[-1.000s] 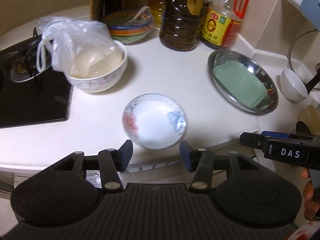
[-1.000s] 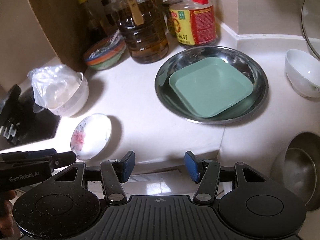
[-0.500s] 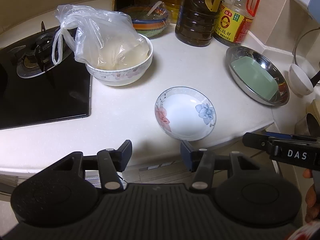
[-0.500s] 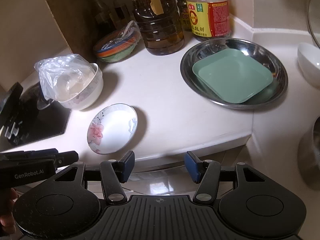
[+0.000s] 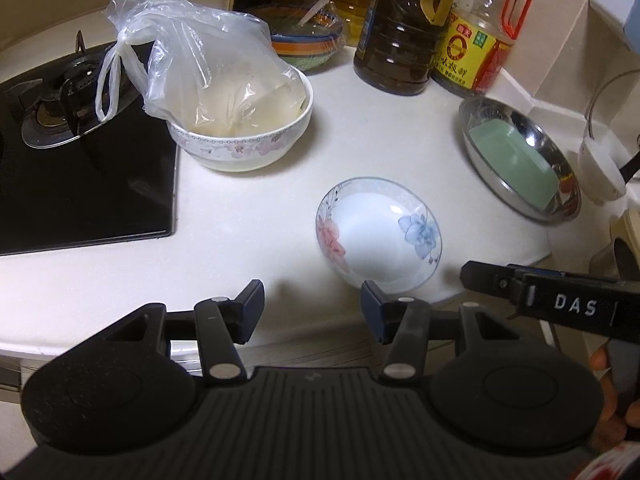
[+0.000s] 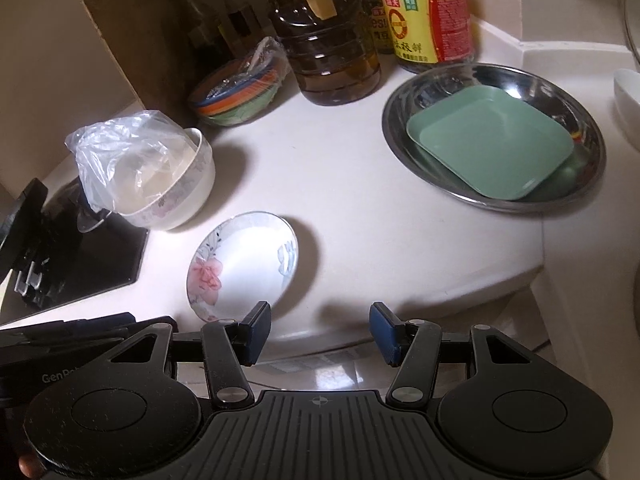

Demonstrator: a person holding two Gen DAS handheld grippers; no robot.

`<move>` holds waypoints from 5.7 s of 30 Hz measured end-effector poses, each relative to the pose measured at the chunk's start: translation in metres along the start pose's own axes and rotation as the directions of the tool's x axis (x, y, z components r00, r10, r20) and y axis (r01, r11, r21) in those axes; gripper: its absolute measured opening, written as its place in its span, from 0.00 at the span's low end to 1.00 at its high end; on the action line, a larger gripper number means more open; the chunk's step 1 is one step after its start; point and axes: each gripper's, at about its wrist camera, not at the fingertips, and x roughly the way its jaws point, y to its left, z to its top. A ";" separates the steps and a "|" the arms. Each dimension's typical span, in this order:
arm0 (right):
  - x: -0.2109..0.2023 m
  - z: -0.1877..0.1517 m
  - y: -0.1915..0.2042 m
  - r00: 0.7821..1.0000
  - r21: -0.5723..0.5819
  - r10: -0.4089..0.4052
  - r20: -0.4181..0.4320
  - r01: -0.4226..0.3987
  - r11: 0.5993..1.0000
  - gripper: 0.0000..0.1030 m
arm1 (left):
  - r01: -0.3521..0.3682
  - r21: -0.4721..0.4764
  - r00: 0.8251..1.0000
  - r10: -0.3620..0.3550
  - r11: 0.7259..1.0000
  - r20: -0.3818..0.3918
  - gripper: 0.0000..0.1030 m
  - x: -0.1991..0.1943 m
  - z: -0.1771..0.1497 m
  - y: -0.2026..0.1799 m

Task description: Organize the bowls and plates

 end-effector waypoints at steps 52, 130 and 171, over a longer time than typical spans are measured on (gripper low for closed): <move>0.047 0.022 0.017 1.000 -0.094 -0.018 -0.001 0.018 0.995 0.06 | 0.011 -0.004 0.999 -0.011 1.000 -0.053 0.11 0.049 0.032 -0.014; 0.009 0.104 -0.169 0.972 0.171 -0.213 0.097 0.195 0.966 0.07 | 0.155 0.311 0.988 -0.144 0.938 -0.058 0.11 0.146 0.114 -0.219; -0.019 0.102 -0.159 0.959 0.225 -0.192 0.209 0.144 0.964 0.57 | 0.143 0.285 0.988 -0.154 0.948 0.014 0.37 0.107 0.120 -0.194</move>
